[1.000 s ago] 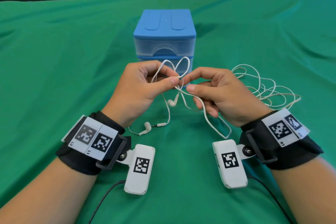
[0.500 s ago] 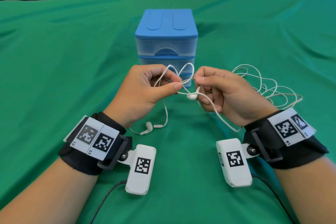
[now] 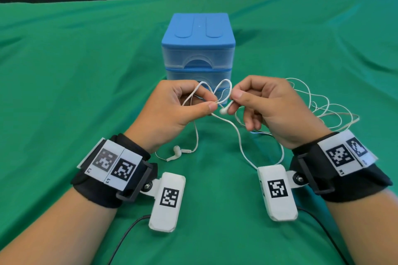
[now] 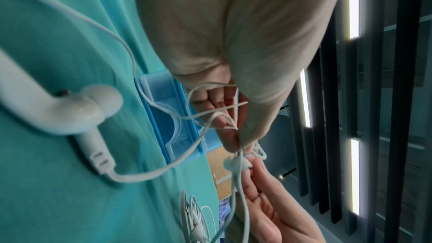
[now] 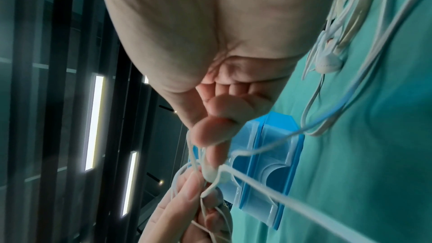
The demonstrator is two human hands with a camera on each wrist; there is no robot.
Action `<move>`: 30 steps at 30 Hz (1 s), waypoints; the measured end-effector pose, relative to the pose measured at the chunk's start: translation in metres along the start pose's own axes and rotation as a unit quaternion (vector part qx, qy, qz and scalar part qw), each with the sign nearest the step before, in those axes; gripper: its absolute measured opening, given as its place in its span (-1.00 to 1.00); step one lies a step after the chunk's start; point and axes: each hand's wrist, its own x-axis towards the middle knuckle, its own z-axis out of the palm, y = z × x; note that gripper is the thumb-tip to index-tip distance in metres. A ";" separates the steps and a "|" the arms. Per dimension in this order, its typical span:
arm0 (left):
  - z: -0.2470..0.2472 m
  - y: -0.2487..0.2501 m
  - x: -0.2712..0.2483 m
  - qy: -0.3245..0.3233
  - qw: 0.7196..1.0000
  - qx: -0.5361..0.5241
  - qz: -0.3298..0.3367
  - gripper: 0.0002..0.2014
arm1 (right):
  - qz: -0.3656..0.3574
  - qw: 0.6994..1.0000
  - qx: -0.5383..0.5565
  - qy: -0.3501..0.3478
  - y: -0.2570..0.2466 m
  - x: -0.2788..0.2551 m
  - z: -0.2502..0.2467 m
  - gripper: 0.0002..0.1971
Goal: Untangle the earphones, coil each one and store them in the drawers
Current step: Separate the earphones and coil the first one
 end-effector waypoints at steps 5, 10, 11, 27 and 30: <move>0.001 0.000 -0.002 -0.032 0.999 0.008 -0.002 -0.91 | 0.043 0.997 0.051 -0.045 0.004 -0.001 0.004 -0.90; 0.002 -0.001 -0.001 -0.030 0.999 0.012 -0.008 -0.92 | 0.049 0.992 0.112 -0.009 0.004 0.000 0.002 -0.90; 0.002 -0.001 -0.001 -0.029 0.999 0.013 -0.009 -0.92 | 0.053 0.991 0.122 -0.005 0.004 0.001 0.002 -0.90; 0.008 -0.002 0.000 -0.019 1.000 -0.018 0.010 -0.82 | -0.012 1.000 -0.004 -0.022 0.004 -0.001 0.016 -0.91; 0.009 -0.001 0.001 -0.018 0.998 -0.064 -0.005 -0.70 | 0.001 0.998 0.036 -0.046 0.004 -0.002 0.016 -0.92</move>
